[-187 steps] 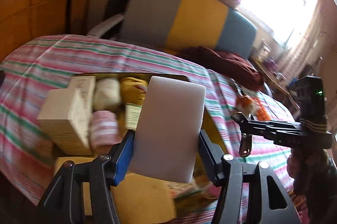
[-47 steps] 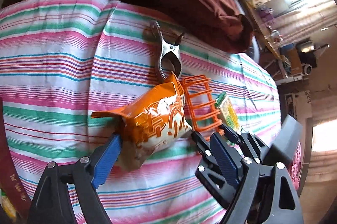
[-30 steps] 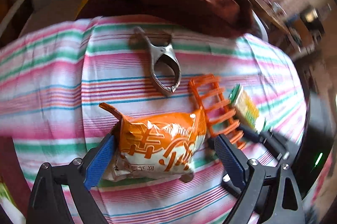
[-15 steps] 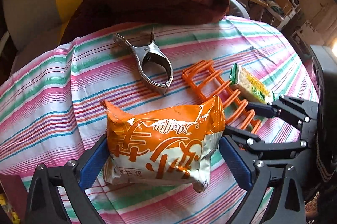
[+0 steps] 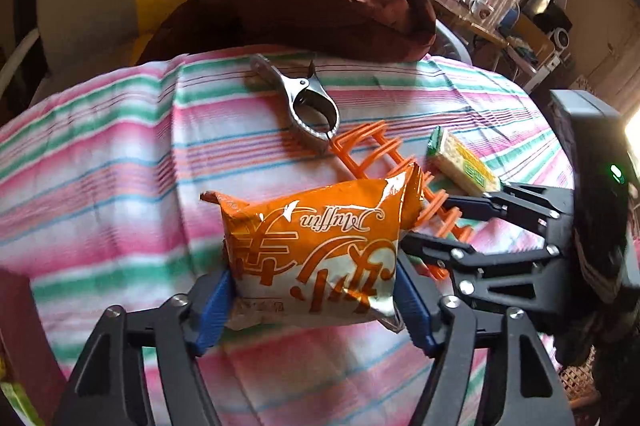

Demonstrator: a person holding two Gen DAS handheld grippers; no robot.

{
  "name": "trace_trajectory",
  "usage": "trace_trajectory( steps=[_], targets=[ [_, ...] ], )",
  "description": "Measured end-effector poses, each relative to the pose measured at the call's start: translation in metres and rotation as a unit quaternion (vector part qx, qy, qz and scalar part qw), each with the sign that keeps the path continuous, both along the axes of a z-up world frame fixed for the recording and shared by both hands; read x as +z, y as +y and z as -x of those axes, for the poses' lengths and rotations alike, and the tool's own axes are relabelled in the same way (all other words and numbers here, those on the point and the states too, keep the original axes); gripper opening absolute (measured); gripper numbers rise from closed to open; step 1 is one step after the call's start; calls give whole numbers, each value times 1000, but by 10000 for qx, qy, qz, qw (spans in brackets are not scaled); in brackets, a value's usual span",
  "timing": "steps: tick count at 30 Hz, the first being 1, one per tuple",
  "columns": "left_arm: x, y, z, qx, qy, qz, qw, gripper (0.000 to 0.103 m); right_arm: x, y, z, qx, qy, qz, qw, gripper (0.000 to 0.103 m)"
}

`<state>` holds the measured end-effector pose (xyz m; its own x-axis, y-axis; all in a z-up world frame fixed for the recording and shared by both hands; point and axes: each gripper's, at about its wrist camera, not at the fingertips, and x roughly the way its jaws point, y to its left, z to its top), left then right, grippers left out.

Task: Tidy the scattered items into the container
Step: 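Carry the orange rack and Muffin bag over the gold tray with both tools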

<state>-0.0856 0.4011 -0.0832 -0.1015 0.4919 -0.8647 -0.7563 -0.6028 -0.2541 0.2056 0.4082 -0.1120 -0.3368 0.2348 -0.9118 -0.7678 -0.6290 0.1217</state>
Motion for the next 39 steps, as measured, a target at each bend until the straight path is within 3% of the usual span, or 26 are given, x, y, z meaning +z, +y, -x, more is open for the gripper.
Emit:
trace_trajectory(
  steps=[10,25,33,39],
  targets=[
    [1,-77,-38,420,-413,-270,9979,70,-1,-22,22,212,309,360,9987,49],
    [34,-161,-51,766,-147,-834,9935,67,10,-89,43,109,659,600,9960,49],
    [58,-203,-45,979,-82,-1333,9862,65,26,-117,61,-92,1421,687,9874,49],
    [82,-240,-31,1312,183,-1588,9784,65,41,-135,97,61,1697,734,9827,50]
  ],
)
